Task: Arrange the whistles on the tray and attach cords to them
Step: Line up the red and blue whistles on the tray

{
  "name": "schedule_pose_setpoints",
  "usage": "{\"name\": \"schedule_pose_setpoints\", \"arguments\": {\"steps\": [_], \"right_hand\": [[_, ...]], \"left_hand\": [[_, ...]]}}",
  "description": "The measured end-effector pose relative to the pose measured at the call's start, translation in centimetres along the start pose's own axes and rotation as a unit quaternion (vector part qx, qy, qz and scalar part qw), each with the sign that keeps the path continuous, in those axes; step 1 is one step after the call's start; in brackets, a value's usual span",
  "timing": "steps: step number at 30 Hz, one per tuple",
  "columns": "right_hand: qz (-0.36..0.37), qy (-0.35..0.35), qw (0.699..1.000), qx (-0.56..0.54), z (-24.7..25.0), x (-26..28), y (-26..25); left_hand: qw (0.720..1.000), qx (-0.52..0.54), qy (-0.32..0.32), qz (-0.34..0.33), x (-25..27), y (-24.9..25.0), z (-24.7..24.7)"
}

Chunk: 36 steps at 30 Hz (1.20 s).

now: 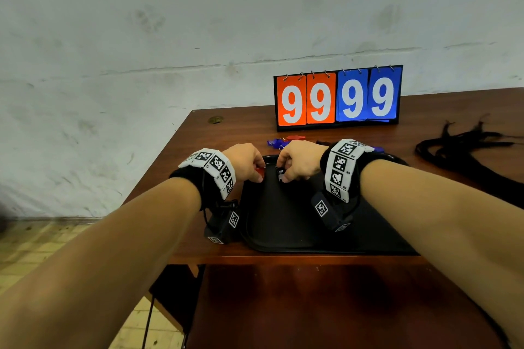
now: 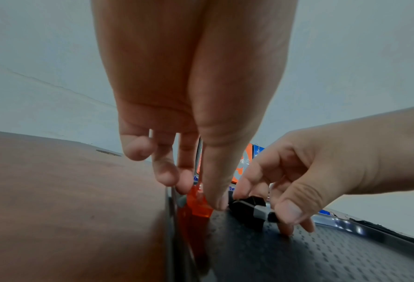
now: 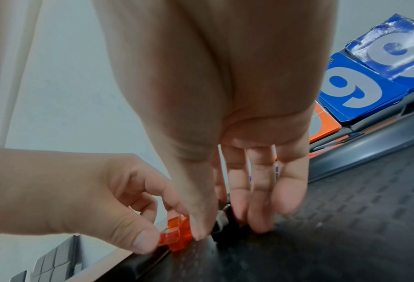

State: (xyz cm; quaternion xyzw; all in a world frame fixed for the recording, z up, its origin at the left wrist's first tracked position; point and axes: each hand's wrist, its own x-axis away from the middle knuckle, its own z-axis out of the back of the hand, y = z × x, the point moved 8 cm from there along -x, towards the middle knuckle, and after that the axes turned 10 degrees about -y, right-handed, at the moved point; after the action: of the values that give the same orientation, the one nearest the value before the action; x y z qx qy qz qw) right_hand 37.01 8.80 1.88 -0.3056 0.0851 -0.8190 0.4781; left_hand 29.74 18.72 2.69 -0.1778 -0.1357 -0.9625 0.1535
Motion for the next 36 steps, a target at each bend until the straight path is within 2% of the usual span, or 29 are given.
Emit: {"name": "schedule_pose_setpoints", "arguments": {"steps": [10, 27, 36], "right_hand": [[0.003, 0.009, 1.000, -0.026, 0.0, -1.6, -0.8], [-0.013, 0.025, 0.999, -0.037, 0.2, -1.6, -1.1], [-0.012, 0.043, 0.995, -0.085, 1.1, 1.1, -0.1]], "left_hand": [[0.999, 0.006, 0.015, -0.031, -0.9, 0.7, 0.2], [0.999, 0.013, 0.021, -0.029, -0.7, 0.5, 0.2], [0.997, 0.055, 0.044, -0.010, 0.7, 0.5, 1.0]]}}
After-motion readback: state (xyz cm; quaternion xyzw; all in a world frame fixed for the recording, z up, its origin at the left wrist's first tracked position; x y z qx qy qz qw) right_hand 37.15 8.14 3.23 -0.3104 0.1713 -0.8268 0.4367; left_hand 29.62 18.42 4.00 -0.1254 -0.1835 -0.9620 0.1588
